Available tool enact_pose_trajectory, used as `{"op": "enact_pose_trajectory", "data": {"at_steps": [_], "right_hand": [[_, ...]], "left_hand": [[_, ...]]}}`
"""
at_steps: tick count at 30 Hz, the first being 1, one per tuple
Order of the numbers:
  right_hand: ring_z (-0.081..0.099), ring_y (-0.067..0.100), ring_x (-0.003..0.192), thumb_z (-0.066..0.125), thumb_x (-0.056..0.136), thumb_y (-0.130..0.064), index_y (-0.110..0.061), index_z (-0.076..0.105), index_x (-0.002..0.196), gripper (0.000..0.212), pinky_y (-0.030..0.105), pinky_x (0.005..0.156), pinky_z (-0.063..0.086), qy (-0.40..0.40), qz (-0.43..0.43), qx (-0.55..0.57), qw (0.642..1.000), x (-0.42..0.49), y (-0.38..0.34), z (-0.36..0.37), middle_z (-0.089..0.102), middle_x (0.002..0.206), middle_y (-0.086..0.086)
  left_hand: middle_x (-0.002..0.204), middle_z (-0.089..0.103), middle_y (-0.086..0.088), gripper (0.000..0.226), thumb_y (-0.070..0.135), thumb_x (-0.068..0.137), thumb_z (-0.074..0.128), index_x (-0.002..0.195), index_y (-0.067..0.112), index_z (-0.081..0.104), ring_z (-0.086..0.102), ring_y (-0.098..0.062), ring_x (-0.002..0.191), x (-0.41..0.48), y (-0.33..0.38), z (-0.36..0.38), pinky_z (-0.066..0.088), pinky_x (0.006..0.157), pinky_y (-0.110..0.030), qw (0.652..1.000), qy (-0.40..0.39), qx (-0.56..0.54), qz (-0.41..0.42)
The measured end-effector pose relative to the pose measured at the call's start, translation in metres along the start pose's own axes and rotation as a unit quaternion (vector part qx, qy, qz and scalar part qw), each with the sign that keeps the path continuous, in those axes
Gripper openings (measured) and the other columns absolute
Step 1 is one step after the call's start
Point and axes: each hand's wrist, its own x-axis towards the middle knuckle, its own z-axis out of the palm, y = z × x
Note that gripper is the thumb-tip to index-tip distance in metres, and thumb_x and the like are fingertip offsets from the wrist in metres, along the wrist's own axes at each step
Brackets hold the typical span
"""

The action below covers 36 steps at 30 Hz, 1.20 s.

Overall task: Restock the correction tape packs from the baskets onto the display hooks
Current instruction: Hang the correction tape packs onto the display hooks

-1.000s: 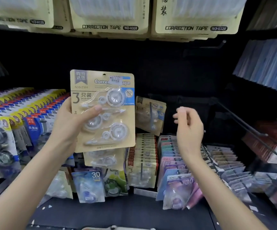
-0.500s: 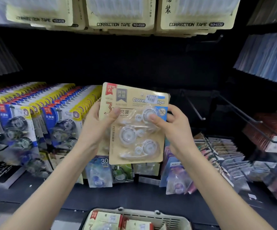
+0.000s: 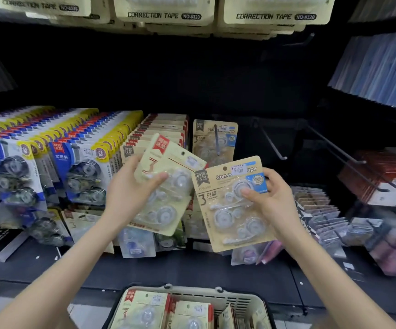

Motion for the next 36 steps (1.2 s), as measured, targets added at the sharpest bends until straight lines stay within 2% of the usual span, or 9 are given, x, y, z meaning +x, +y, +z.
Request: {"op": "enact_pose_trajectory", "data": {"at_steps": [3,8,10,15,20,26,29,33,36], "right_hand": [[0.072,0.019,0.094,0.073,0.084,-0.003,-0.024,0.062,0.105,0.033,0.034,0.075,0.058,0.015,-0.031,-0.014,0.999,0.007,-0.001,0.003,0.074,0.103,0.002],[0.070,0.019,0.099,0.074,0.084,-0.007,-0.023,0.062,0.111,0.034,0.048,0.089,0.056,0.028,-0.050,-0.023,0.998,0.029,-0.004,0.013,0.072,0.108,0.001],[0.070,0.019,0.099,0.073,0.083,-0.009,-0.028,0.062,0.110,0.034,0.053,0.090,0.055,0.032,-0.049,-0.035,0.998,0.035,-0.002,0.015,0.072,0.107,-0.001],[0.070,0.019,0.099,0.075,0.079,-0.022,-0.026,0.064,0.116,0.038,0.053,0.089,0.055,0.021,-0.041,-0.051,0.998,0.032,0.004,0.012,0.074,0.106,-0.002],[0.071,0.019,0.097,0.071,0.087,-0.010,-0.024,0.067,0.114,0.031,0.053,0.090,0.055,0.004,-0.047,-0.045,0.998,0.031,0.002,0.011,0.075,0.103,-0.001],[0.070,0.011,0.095,0.069,0.088,-0.012,-0.034,0.066,0.108,0.030,0.047,0.089,0.055,0.029,-0.066,-0.080,0.994,0.038,0.004,0.017,0.074,0.100,-0.009],[0.070,0.016,0.099,0.067,0.089,-0.009,-0.033,0.066,0.106,0.030,0.048,0.092,0.055,0.009,-0.041,-0.034,0.999,0.050,0.009,0.017,0.074,0.104,-0.003],[0.069,0.023,0.104,0.065,0.091,-0.008,-0.025,0.064,0.113,0.028,0.049,0.093,0.054,0.004,0.027,0.052,0.998,0.081,0.026,0.019,0.073,0.111,0.004],[0.069,0.023,0.105,0.064,0.092,-0.007,-0.016,0.061,0.115,0.025,0.044,0.092,0.055,0.013,0.056,0.092,0.994,0.113,0.040,0.026,0.072,0.112,0.006]], "left_hand": [[0.095,0.059,0.024,0.034,0.035,0.086,0.072,0.113,0.027,0.054,0.061,-0.013,0.096,0.007,-0.003,-0.010,0.048,0.081,-0.036,0.999,0.052,-0.010,0.001],[0.112,0.063,0.012,0.034,0.035,0.088,0.070,0.117,0.031,0.053,0.059,-0.013,0.105,0.020,0.002,-0.023,0.045,0.090,-0.037,0.995,0.094,-0.044,0.008],[0.113,0.062,0.010,0.036,0.035,0.089,0.069,0.120,0.026,0.054,0.058,-0.012,0.104,0.023,0.006,-0.026,0.044,0.089,-0.035,0.994,0.098,-0.054,0.013],[0.112,0.063,0.008,0.031,0.032,0.089,0.070,0.113,0.026,0.052,0.060,-0.012,0.104,0.035,0.011,-0.026,0.047,0.088,-0.035,0.992,0.093,-0.073,0.034],[0.108,0.061,0.014,0.037,0.033,0.089,0.071,0.119,0.022,0.053,0.059,-0.009,0.102,0.048,0.007,-0.016,0.049,0.091,-0.036,0.993,0.081,-0.078,0.031],[0.109,0.063,0.013,0.034,0.032,0.088,0.071,0.116,0.025,0.054,0.061,-0.010,0.103,0.056,0.001,-0.009,0.049,0.092,-0.037,0.992,0.083,-0.088,0.037],[0.108,0.065,0.016,0.031,0.033,0.088,0.072,0.114,0.029,0.055,0.062,-0.006,0.103,0.060,0.000,-0.007,0.051,0.090,-0.035,0.991,0.080,-0.102,0.029],[0.104,0.065,0.019,0.026,0.034,0.087,0.071,0.104,0.040,0.053,0.062,0.007,0.096,0.065,0.001,-0.005,0.048,0.081,-0.022,0.989,0.070,-0.124,0.028],[0.104,0.066,0.019,0.026,0.034,0.087,0.072,0.103,0.040,0.053,0.063,0.004,0.097,0.072,0.002,-0.004,0.048,0.083,-0.023,0.987,0.079,-0.141,0.023]]}}
